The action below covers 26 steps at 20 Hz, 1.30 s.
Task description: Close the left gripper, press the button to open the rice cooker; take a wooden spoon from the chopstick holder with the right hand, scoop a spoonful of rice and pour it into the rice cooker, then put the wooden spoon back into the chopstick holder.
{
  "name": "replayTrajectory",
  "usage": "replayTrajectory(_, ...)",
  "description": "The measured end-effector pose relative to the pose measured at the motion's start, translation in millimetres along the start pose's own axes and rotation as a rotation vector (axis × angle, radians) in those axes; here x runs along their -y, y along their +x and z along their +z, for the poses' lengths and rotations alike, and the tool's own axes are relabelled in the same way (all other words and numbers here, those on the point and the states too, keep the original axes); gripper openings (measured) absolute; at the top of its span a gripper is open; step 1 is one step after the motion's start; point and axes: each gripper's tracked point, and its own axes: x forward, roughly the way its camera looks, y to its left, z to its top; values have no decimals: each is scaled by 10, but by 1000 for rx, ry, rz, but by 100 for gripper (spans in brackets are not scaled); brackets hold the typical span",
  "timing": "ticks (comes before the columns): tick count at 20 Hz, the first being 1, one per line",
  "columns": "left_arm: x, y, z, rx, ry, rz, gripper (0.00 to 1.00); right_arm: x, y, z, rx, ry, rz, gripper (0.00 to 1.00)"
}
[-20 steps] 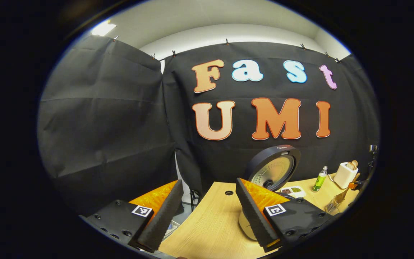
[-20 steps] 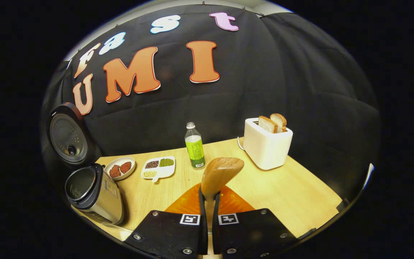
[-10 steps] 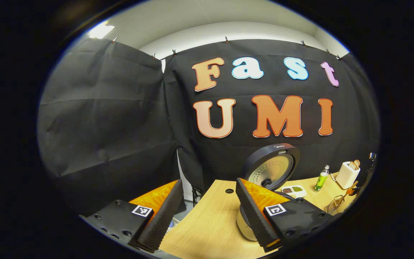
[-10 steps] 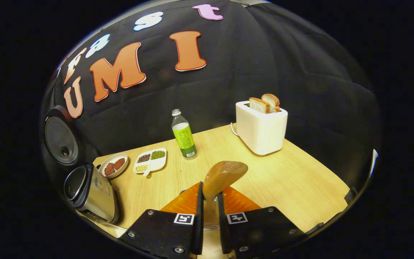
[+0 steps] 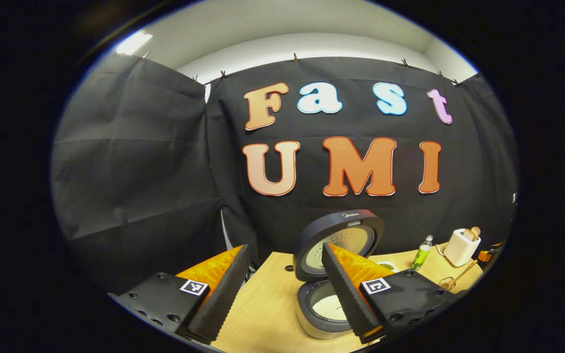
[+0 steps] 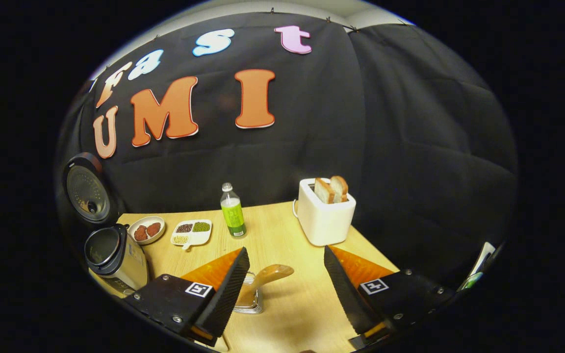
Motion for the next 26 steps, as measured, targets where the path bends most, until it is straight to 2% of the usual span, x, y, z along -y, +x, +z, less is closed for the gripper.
replayTrajectory(5,526,341,438,65,-21,-84,95,269,-365,530,96,-44,-28,94)
replayTrajectory(8,846,627,723,102,-56,-142,96,333,-545,695,133,-38,-36,94)
replayTrajectory(12,1083,1146,928,104,-60,-157,98,518,-705,881,190,-7,-85,94)
replayTrajectory(15,1156,1590,860,69,-22,-144,99,590,-791,909,197,12,-92,94)
replayTrajectory(19,1230,2014,545,-10,-14,-136,100,700,-829,925,198,7,-122,94)
replayTrajectory(20,1239,2087,425,-35,-13,-135,98,713,-833,918,196,14,-124,94)
replayTrajectory(21,1226,2142,303,-57,0,-128,95,724,-843,912,194,20,-128,94)
replayTrajectory(23,1230,2207,44,-105,17,-130,98,751,-845,910,194,27,-132,94)
replayTrajectory(24,1245,2190,-94,-137,25,-135,97,770,-843,907,196,25,-139,94)
replayTrajectory(26,1236,2128,-43,-114,-12,-139,96,790,-847,892,193,27,-144,94)
